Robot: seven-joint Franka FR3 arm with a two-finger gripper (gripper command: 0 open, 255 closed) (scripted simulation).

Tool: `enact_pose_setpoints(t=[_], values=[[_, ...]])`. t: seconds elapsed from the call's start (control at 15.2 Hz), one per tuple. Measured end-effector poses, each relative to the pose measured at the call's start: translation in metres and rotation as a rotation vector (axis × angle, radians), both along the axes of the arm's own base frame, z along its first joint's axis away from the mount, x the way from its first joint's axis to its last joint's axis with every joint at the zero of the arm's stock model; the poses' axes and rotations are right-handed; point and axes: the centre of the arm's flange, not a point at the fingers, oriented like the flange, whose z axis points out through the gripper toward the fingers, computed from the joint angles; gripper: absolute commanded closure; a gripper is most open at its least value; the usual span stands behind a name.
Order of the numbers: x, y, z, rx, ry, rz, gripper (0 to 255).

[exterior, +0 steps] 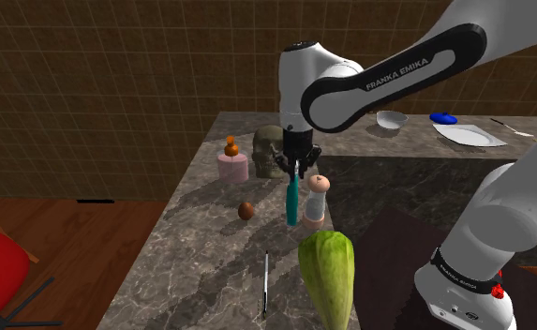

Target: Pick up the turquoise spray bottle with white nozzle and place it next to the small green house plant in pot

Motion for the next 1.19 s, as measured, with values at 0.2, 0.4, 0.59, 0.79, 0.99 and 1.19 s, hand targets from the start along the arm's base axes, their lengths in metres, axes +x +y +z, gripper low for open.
enact_pose_setpoints(t=[0.2, 0.4, 0.59, 0.79, 0.99, 1.19], values=[[0.001, 0.0, 0.014, 0.0, 0.0, 0.0, 255], [0.001, 0.001, 0.03, 0.0, 0.0, 0.0, 255], [0.002, 0.0, 0.044, 0.0, 0.0, 0.0, 255], [0.001, 0.0, 0.062, 0.0, 0.0, 0.0, 255], [0.001, 0.0, 0.077, 0.0, 0.0, 0.0, 255], [0.001, 0.001, 0.093, 0.0, 0.0, 0.0, 255]])
